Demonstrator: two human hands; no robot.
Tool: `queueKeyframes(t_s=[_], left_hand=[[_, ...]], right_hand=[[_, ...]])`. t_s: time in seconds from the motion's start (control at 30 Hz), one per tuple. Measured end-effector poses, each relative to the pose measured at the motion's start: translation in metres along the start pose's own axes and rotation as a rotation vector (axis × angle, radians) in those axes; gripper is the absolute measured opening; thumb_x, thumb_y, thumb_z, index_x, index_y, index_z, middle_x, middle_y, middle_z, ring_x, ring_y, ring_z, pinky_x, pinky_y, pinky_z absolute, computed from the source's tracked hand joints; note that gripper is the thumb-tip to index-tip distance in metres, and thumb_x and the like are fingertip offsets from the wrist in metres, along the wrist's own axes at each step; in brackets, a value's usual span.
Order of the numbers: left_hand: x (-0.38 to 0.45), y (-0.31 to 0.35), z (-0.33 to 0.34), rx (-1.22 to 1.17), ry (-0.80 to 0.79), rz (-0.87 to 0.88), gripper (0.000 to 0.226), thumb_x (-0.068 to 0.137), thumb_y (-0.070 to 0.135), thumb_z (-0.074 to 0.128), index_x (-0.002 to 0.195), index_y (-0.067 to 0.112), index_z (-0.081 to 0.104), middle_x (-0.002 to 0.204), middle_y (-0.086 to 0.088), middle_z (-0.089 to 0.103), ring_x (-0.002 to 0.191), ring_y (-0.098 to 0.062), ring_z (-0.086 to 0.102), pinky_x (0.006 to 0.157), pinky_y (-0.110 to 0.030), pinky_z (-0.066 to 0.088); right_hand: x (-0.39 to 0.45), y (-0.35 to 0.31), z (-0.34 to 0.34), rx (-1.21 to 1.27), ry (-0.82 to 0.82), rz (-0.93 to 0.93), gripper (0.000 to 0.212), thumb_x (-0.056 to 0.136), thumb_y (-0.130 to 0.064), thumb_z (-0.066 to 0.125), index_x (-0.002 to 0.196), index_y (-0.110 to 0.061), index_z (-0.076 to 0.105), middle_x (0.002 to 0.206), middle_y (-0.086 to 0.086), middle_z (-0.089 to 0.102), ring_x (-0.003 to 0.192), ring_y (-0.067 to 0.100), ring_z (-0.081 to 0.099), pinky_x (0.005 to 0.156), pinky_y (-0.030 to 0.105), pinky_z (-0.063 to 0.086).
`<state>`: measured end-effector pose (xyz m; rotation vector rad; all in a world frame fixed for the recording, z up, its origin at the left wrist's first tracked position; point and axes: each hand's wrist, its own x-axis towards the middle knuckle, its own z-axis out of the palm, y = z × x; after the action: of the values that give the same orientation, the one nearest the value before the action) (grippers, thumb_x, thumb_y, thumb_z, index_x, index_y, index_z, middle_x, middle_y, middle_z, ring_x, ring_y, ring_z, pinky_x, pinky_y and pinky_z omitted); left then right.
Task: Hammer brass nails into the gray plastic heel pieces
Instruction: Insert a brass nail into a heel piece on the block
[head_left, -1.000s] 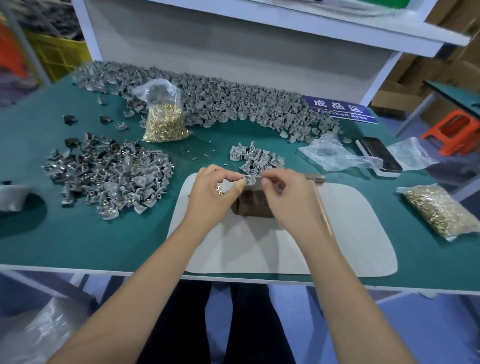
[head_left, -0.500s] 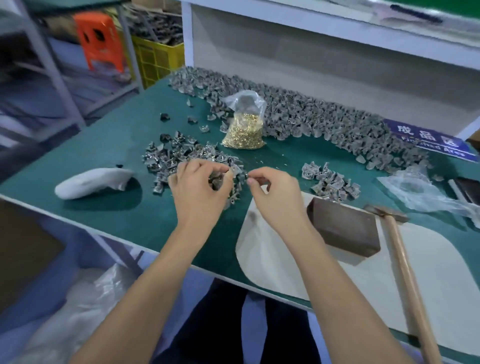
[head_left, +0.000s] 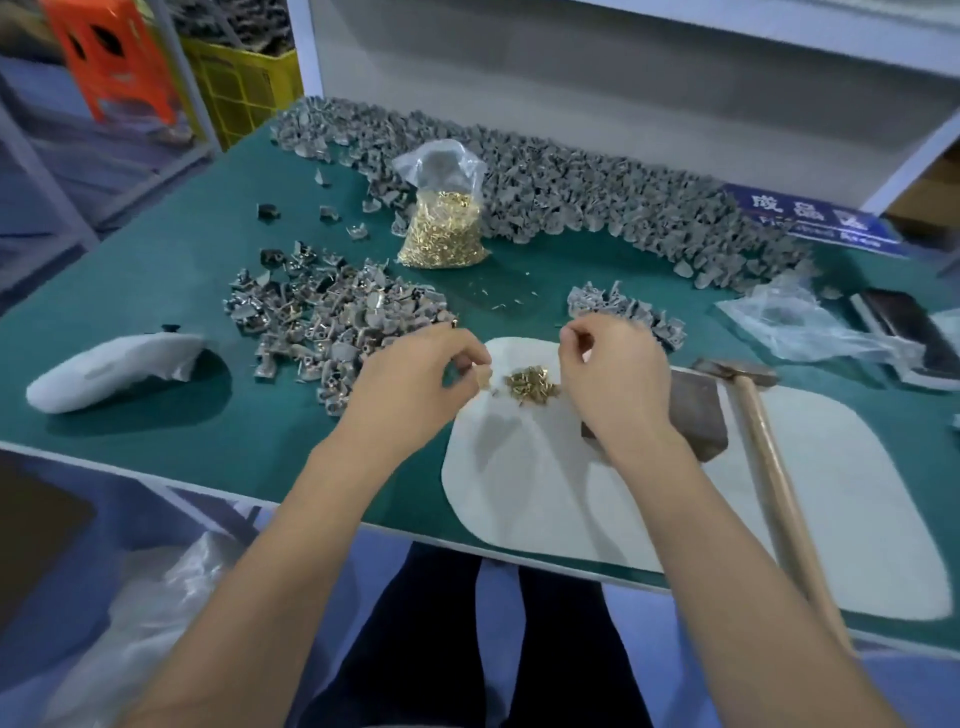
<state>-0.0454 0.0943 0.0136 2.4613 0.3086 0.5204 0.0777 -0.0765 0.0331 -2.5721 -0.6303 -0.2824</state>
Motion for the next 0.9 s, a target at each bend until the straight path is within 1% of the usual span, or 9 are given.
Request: queueKeyframes(t_s=[0.03,0.1,0.2,0.23,0.33,0.47,0.67,0.77,0.9], left_hand=[[0.001,0.003,0.006,0.045,-0.078,-0.007,0.008,0.094,0.036,0.068,0.101,0.039,0.068,0.092,0.018,0.062,0.081,-0.001,0.057,0.074,-0.032,0.051],[0.002,0.006,0.016,0.111,-0.135,-0.03,0.011,0.093,0.039,0.068,0.104,0.039,0.069,0.094,0.018,0.062,0.074,0.004,0.055,0.071,-0.029,0.047],[0.002,0.01,0.026,0.154,-0.092,-0.063,0.013,0.092,0.044,0.068,0.104,0.038,0.069,0.094,0.016,0.063,0.074,-0.001,0.055,0.068,-0.027,0.041],[0.002,0.011,0.029,0.158,-0.071,-0.081,0.014,0.092,0.046,0.068,0.103,0.037,0.069,0.094,0.016,0.063,0.077,-0.004,0.056,0.068,-0.028,0.04],[0.001,0.012,0.032,0.147,-0.015,-0.138,0.019,0.091,0.046,0.07,0.104,0.032,0.067,0.095,0.013,0.062,0.081,-0.009,0.057,0.067,-0.029,0.038],[0.001,0.017,0.034,0.198,-0.005,-0.172,0.013,0.094,0.044,0.068,0.099,0.032,0.068,0.095,0.012,0.063,0.082,-0.011,0.056,0.065,-0.029,0.034],[0.01,0.029,0.033,0.288,-0.097,-0.201,0.009,0.099,0.037,0.063,0.103,0.034,0.07,0.103,0.01,0.068,0.094,-0.018,0.061,0.069,-0.031,0.034],[0.017,0.034,0.032,0.363,-0.161,-0.234,0.009,0.101,0.034,0.061,0.104,0.034,0.07,0.106,0.005,0.069,0.099,-0.023,0.063,0.071,-0.033,0.037],[0.018,0.038,0.036,0.355,-0.128,-0.197,0.009,0.103,0.03,0.057,0.105,0.029,0.065,0.11,0.002,0.061,0.099,-0.025,0.062,0.074,-0.036,0.04]], right_hand=[[-0.001,0.009,-0.004,0.007,0.011,0.004,0.022,0.098,-0.024,0.053,0.091,-0.022,0.074,0.088,0.0,0.073,0.095,0.029,0.056,0.076,0.037,0.046],[-0.002,0.023,-0.007,0.031,0.016,-0.026,0.021,0.099,-0.023,0.054,0.09,-0.021,0.073,0.087,-0.002,0.073,0.093,0.029,0.056,0.076,0.036,0.043],[-0.002,0.031,-0.005,0.034,-0.072,-0.118,0.026,0.102,-0.026,0.051,0.085,-0.018,0.069,0.085,-0.001,0.07,0.09,0.033,0.055,0.097,0.042,0.042],[-0.001,0.031,-0.004,0.042,-0.09,-0.119,0.028,0.102,-0.027,0.05,0.085,-0.018,0.07,0.085,-0.002,0.07,0.091,0.032,0.054,0.1,0.042,0.04],[-0.003,0.031,-0.003,0.055,-0.067,-0.098,0.028,0.102,-0.03,0.05,0.09,-0.02,0.074,0.089,-0.003,0.072,0.096,0.027,0.046,0.093,0.042,0.042],[-0.005,0.031,-0.005,0.05,-0.057,-0.106,0.031,0.102,-0.031,0.049,0.088,-0.019,0.074,0.086,-0.003,0.072,0.095,0.025,0.043,0.09,0.042,0.042],[-0.005,0.03,-0.003,-0.005,-0.046,-0.107,0.034,0.102,-0.033,0.047,0.086,-0.016,0.071,0.086,0.001,0.071,0.098,0.028,0.045,0.085,0.043,0.043],[-0.004,0.032,-0.002,0.004,-0.041,-0.109,0.034,0.102,-0.034,0.047,0.086,-0.016,0.071,0.085,0.002,0.071,0.097,0.026,0.044,0.084,0.042,0.042],[-0.003,0.034,-0.001,0.033,-0.038,-0.107,0.033,0.101,-0.033,0.047,0.088,-0.019,0.073,0.086,-0.001,0.072,0.099,0.026,0.045,0.086,0.042,0.044]])
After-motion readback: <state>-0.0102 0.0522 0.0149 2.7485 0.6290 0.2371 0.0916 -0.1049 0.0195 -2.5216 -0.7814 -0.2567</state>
